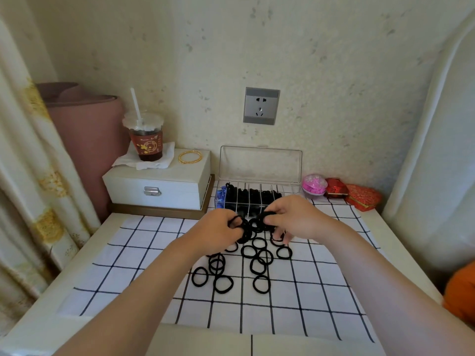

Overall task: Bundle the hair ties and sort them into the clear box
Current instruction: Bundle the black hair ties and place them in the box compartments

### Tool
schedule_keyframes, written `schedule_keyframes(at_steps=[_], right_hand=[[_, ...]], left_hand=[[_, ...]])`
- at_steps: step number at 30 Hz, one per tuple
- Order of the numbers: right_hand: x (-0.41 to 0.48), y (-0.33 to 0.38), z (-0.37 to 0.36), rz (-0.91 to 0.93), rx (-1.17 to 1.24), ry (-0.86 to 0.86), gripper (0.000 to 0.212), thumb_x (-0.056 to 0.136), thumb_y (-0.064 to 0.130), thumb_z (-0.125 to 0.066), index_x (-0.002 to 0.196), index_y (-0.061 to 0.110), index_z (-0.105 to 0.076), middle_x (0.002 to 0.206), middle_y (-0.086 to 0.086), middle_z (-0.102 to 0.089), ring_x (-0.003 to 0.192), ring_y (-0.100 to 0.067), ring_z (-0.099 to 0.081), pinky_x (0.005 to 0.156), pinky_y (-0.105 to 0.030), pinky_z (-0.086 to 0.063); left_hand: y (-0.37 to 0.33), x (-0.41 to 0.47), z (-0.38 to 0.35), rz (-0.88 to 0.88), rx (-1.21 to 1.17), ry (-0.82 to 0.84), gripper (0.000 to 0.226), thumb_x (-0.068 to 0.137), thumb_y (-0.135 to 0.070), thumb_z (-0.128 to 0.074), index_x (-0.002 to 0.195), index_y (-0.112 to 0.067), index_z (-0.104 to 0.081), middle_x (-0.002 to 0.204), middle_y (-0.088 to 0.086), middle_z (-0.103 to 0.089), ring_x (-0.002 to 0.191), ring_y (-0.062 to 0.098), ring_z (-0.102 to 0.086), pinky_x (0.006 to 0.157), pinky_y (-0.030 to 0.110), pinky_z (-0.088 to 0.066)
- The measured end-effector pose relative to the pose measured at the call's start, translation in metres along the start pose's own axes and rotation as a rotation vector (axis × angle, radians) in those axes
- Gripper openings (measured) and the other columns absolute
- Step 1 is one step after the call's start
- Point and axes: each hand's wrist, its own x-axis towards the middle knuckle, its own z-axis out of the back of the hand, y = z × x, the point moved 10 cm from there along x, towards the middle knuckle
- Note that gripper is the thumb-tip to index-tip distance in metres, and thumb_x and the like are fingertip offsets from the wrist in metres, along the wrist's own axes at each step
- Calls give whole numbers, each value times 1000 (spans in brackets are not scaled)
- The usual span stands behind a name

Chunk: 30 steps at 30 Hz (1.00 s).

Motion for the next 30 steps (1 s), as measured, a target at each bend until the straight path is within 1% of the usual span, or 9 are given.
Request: schedule_keyframes(at_steps=[3, 7, 10, 16, 20, 23, 25, 27, 30], right_hand=[[-4, 12, 0, 26, 232, 8, 10, 94, 9, -65, 103, 5, -68, 84, -7, -70, 60, -17, -66, 46, -26, -51], [-11, 28, -20, 37, 405, 156, 4, 95, 8, -64, 96, 6, -68, 78, -6, -70, 58, -18, -62, 46, -24, -50], [-12, 27, -32, 14, 355, 179, 6, 93, 9, -67, 96, 4, -68, 79, -11, -70, 58, -19, -62, 47, -25, -52], [-9, 17, -23, -31, 246, 43, 9, 91, 10, -69, 99, 6, -69, 82, -14, -72, 55, -20, -63, 48, -30, -54], [-8, 13, -17, -43, 172, -36, 12, 90, 11, -71, 99, 6, -66, 81, -16, -69, 50, -18, -61, 46, -30, -54], [-8, 12, -15, -48, 143, -62, 17, 87, 17, -75, 98, 13, -63, 79, -14, -68, 49, -18, -61, 45, -30, -53], [-7, 11, -13, -54, 126, -76, 31, 84, 24, -78, 107, 16, -60, 83, -13, -68, 53, -17, -62, 46, -29, -52], [-8, 10, -13, -49, 96, -61, 39, 84, 28, -78, 118, 18, -61, 95, -12, -70, 66, -17, -66, 50, -29, -54], [-10, 11, -19, -30, 164, 26, 27, 89, 23, -73, 115, 14, -72, 101, -8, -74, 84, -18, -70, 62, -32, -60]], left_hand=[[2, 0, -3, 43, -192, -7, 18, 90, -17, -65, 76, -16, -54, 70, -4, -54, 63, 9, -65, 52, 12, -46], [1, 0, -6, 67, -312, -19, 8, 89, -14, -64, 94, -8, -66, 77, 6, -68, 67, 12, -68, 66, 25, -58], [-2, -1, -5, 66, -408, -12, 9, 89, -14, -66, 97, -12, -71, 85, 8, -74, 74, 13, -71, 72, 25, -60], [-3, -3, -10, 104, -688, 103, 23, 86, -15, -74, 108, -10, -73, 96, 9, -77, 91, 16, -74, 86, 30, -58], [-8, -7, -16, 140, -874, 187, 26, 93, -6, -57, 117, -1, -68, 106, 19, -73, 102, 26, -70, 89, 32, -57], [-16, -10, -16, 111, -932, 232, 29, 97, -15, -56, 119, -1, -66, 111, 20, -72, 106, 27, -68, 92, 33, -56], [-17, -10, -15, 79, -907, 231, 31, 96, -20, -61, 122, -5, -66, 111, 15, -73, 108, 24, -68, 97, 35, -54], [-13, -9, -14, 100, -922, 204, 28, 97, -19, -59, 121, -6, -66, 109, 14, -74, 104, 23, -70, 94, 34, -55], [-13, -9, -16, 136, -950, 210, 27, 101, -20, -52, 117, -5, -67, 106, 17, -73, 99, 24, -71, 84, 30, -59]])
